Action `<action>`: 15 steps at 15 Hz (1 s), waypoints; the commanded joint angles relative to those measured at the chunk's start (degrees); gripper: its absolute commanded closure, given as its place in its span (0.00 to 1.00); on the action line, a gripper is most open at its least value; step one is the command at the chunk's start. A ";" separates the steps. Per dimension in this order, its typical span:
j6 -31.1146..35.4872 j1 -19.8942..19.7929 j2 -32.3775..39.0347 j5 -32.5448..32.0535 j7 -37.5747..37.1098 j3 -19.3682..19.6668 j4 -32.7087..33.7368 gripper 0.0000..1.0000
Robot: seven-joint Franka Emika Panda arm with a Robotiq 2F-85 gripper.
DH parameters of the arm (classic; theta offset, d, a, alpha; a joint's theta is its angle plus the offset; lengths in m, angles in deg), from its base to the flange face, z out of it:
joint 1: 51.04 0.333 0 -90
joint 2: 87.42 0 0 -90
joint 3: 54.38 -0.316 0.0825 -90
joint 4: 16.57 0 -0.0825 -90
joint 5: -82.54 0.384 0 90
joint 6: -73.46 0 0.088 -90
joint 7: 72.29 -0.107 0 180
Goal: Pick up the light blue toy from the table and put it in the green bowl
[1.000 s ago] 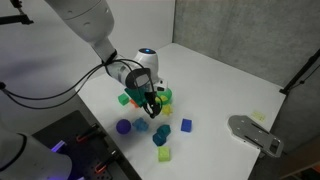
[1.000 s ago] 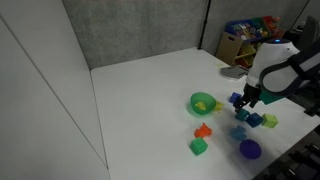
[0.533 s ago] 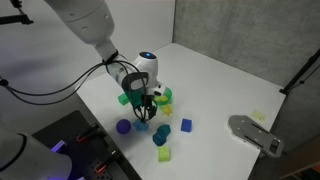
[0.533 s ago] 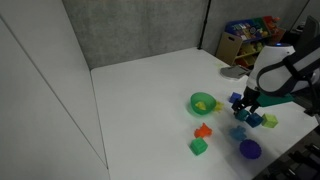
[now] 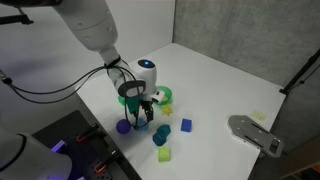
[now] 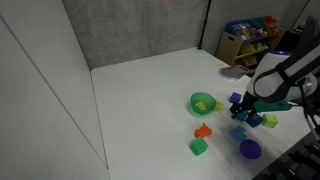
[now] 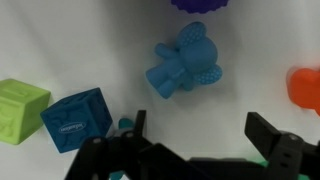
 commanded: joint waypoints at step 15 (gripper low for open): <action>10.27 -2.92 11.70 1.79 -0.08 -5.81 -0.50 0.00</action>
